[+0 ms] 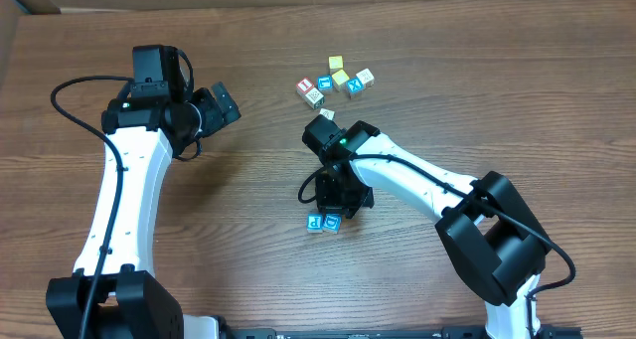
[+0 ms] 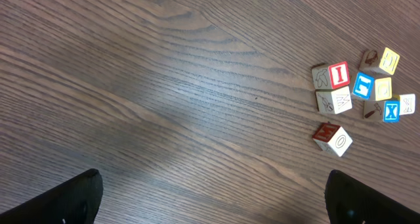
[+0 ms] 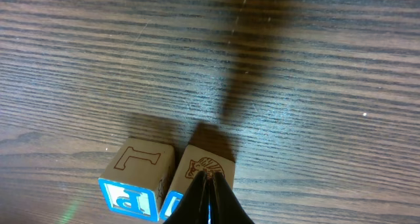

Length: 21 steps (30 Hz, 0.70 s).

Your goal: Flip 3 blocks

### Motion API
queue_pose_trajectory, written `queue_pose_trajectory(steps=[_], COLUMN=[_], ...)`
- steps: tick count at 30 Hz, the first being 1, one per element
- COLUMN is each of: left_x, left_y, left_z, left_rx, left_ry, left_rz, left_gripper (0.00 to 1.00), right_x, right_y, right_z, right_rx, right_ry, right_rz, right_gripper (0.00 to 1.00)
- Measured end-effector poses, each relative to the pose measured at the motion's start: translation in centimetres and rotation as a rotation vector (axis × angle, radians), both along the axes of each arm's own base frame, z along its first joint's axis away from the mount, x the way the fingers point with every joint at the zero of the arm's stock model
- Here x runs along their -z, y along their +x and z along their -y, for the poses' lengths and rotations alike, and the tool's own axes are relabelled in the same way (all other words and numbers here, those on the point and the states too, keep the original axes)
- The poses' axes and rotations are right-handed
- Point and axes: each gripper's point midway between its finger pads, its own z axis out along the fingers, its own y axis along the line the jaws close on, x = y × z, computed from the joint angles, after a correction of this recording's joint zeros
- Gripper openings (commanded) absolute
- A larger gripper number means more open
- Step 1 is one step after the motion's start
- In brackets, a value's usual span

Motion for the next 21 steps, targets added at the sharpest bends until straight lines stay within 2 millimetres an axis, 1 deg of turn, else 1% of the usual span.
queue_pose_trajectory(steps=[12, 21], left_x=[0.00, 0.00], left_y=[0.00, 0.00], left_z=[0.00, 0.00], left_rx=[0.000, 0.000], left_ry=[0.000, 0.000], left_rz=[0.000, 0.000], left_gripper=[1.00, 1.00], right_x=[-0.02, -0.20], right_y=[-0.39, -0.43], right_z=[-0.47, -0.60], right_rx=[-0.015, -0.045], right_ry=[0.006, 0.012], right_rz=[0.000, 0.005], right_gripper=[0.06, 0.04])
